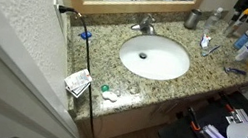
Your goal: Lift the handle of the tap
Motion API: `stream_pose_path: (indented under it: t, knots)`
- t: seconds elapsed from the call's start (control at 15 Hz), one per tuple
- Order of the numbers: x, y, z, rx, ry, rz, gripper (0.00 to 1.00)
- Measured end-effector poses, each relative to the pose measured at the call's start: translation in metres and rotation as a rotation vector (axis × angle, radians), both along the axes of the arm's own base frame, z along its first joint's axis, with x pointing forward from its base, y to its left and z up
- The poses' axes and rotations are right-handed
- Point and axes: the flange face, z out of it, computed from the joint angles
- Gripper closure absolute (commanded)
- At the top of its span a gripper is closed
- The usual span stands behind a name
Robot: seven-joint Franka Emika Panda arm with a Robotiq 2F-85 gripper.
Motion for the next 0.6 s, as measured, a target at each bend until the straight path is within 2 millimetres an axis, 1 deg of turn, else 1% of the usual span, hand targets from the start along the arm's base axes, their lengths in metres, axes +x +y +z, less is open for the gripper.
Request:
stream_pose_path:
  t: [0.4,0.47,0.53,0.6]
  knots:
    - [0.0,0.0,0.0,0.0,0.0,0.0,0.0]
    - [0.001,0.002,0.0,-0.002,0.001,0.003,0.0]
    - [0.004,0.01,-0.002,-0.003,0.004,0.018,0.0]
    - [0.011,0.026,-0.005,-0.007,0.004,0.052,0.0]
